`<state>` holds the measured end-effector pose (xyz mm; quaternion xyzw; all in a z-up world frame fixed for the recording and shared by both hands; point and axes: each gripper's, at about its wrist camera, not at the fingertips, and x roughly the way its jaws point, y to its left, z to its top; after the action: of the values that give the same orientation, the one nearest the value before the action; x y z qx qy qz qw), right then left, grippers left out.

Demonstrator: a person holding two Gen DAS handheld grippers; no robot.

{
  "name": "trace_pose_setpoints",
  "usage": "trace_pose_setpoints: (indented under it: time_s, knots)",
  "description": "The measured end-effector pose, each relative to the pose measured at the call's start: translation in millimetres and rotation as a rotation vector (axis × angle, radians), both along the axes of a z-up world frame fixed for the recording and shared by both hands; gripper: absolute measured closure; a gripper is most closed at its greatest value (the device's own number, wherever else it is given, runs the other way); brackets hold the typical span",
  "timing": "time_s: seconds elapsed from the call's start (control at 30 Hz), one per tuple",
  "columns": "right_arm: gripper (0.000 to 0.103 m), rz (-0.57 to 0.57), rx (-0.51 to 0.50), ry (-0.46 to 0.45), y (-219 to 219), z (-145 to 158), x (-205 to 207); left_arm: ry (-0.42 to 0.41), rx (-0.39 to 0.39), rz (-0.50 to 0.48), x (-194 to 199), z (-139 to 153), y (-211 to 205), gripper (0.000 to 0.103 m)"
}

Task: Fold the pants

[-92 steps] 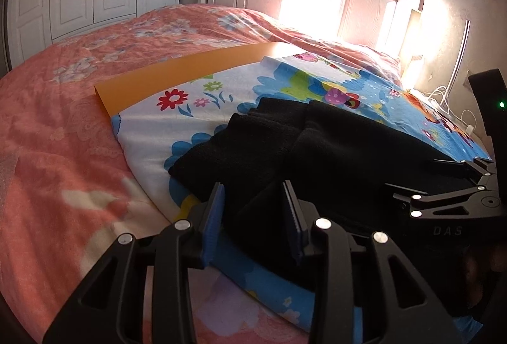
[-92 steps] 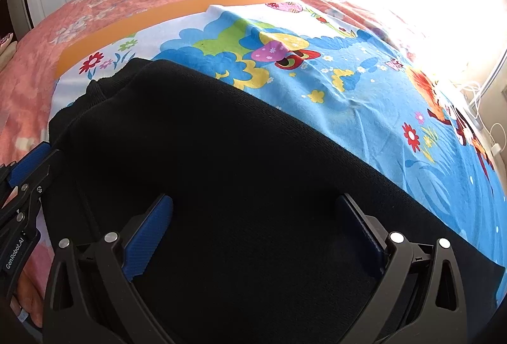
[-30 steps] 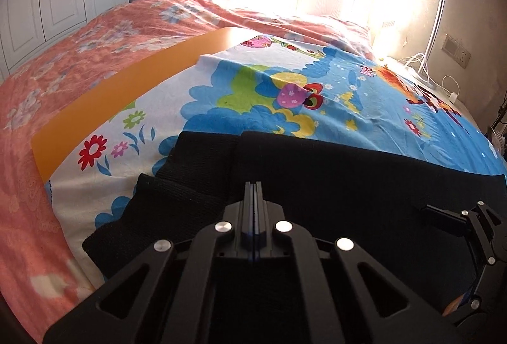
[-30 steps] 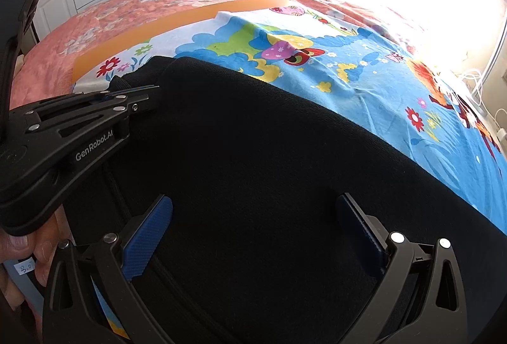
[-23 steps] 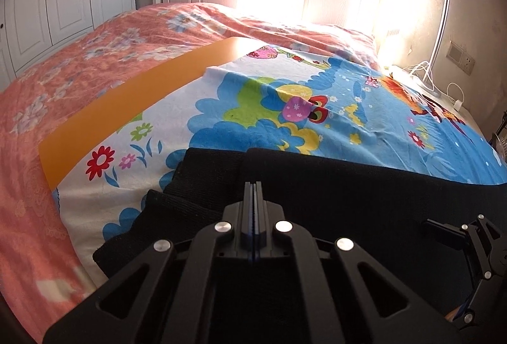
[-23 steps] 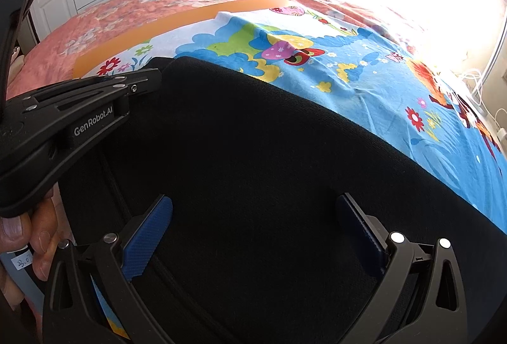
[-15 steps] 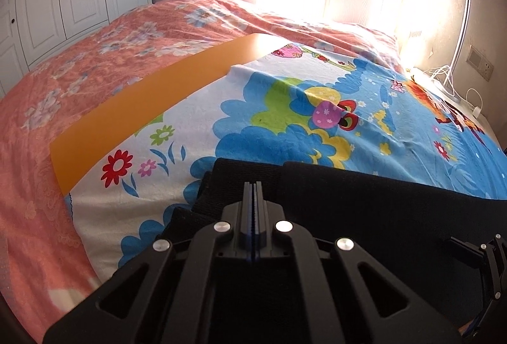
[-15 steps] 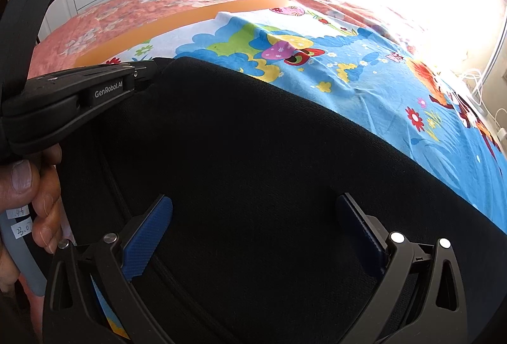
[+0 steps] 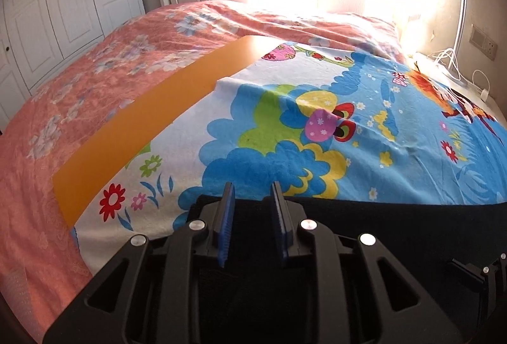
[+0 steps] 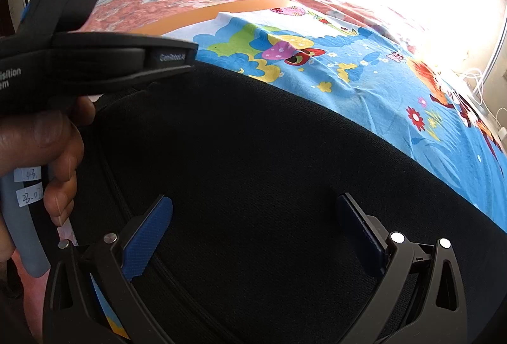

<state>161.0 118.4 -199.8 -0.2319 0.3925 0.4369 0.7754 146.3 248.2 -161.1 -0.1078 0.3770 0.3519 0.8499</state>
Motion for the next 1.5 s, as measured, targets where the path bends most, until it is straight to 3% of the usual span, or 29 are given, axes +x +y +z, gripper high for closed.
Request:
trace_pose_setpoints:
  time_s: [0.07,0.17,0.27,0.37,0.87,0.93,1.1,1.17,1.37,1.5]
  knots:
    - [0.004,-0.001,0.001,0.001,0,0,0,-0.048,-0.003,0.038,-24,10,-4,0.077]
    - [0.004,-0.001,0.001,-0.001,0,0,0,-0.115,-0.041,0.107,-63,13,-11,0.064]
    - [0.004,-0.001,0.0,-0.002,-1,0,0,-0.148,-0.093,0.192,-98,4,-14,0.063]
    - [0.004,-0.001,0.0,-0.002,-1,0,0,-0.131,-0.099,0.236,-119,-6,-19,0.063]
    - [0.004,-0.001,0.001,-0.003,-1,0,-1,-0.134,-0.123,0.266,-140,-23,-21,0.057]
    - [0.004,-0.002,0.0,-0.004,-1,0,-1,-0.194,-0.187,0.256,-147,-24,-15,0.057]
    - [0.004,-0.005,-0.006,-0.005,0,-1,0,-0.536,-0.537,0.194,-187,-41,14,0.057]
    - [0.004,-0.005,-0.008,-0.006,0,-1,0,-0.637,-0.649,0.156,-194,-49,21,0.057]
    - [0.004,-0.007,-0.066,0.02,20,2,13,-0.693,-0.843,0.177,-185,-72,32,0.059]
    - [0.005,-0.086,-0.07,0.033,38,13,46,-0.733,-0.915,0.229,-187,-82,39,0.061]
